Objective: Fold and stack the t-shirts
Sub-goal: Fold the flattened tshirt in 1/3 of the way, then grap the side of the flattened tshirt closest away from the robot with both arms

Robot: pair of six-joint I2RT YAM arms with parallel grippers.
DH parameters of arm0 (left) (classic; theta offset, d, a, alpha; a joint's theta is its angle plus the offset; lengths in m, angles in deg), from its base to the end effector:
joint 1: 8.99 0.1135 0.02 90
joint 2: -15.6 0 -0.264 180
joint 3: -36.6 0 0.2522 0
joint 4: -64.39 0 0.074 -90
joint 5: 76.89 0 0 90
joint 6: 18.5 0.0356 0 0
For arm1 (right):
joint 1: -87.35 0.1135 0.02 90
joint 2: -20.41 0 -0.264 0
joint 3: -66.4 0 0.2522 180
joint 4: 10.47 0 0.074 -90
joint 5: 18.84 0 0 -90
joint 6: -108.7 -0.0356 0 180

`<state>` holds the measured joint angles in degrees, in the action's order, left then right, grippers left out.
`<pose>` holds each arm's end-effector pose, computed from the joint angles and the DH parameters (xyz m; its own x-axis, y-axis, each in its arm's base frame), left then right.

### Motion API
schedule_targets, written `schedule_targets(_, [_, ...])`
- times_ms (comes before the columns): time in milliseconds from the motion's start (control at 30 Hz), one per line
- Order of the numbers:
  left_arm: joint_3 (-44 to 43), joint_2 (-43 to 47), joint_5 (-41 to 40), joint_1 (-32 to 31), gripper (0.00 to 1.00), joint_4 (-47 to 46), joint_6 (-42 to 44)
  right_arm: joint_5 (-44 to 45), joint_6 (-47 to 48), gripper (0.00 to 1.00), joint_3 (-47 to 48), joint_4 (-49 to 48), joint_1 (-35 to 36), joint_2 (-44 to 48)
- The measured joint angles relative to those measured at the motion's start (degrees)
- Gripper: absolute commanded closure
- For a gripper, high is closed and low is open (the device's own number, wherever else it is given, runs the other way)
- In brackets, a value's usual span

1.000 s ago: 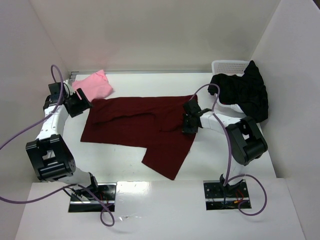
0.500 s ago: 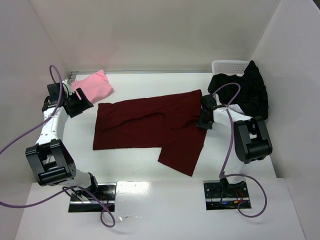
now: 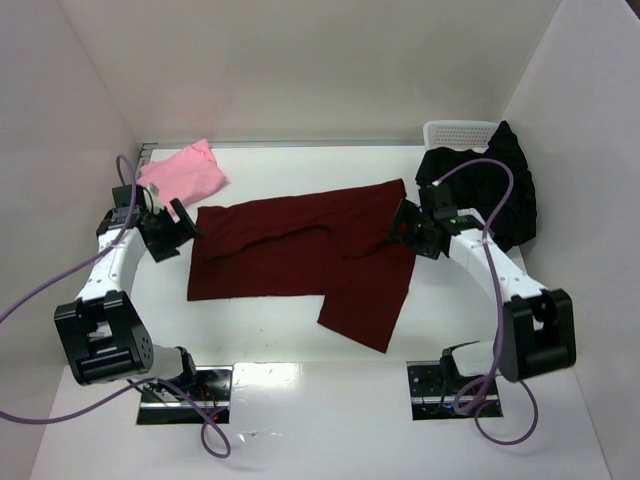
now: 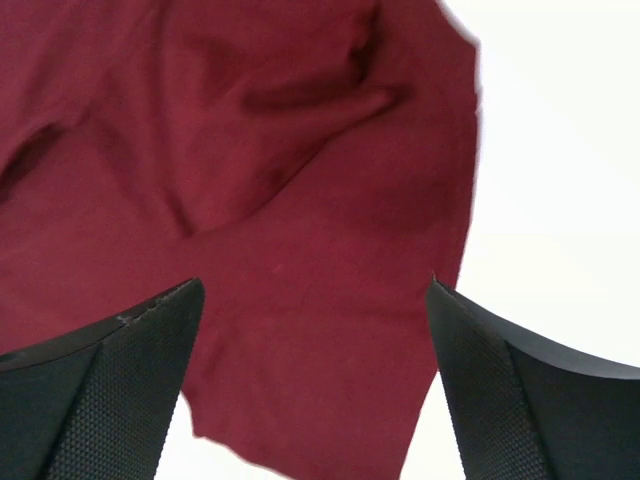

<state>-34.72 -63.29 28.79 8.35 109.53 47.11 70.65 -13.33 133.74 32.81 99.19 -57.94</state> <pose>0.2747 0.0757 0.2532 -0.6377 -0.6156 -0.4630 -0.4326 0.7835 -0.4460 0.2722 0.0574 0.2349 -0.7852 0.3773 -0.4910 0.2432 0.9172 0.3157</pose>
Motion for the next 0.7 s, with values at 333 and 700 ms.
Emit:
schedule_targets(333, [4.3,5.4,-12.0,-0.4,0.0,7.4,-16.9,-3.1,-9.9,0.0,-9.9,3.7,1.5,9.1])
schedule_targets(700, [15.9,5.4,-19.9,-0.4,0.03,7.4,-32.9,-4.3,-17.0,0.0,-15.5,2.8,1.7,12.3])
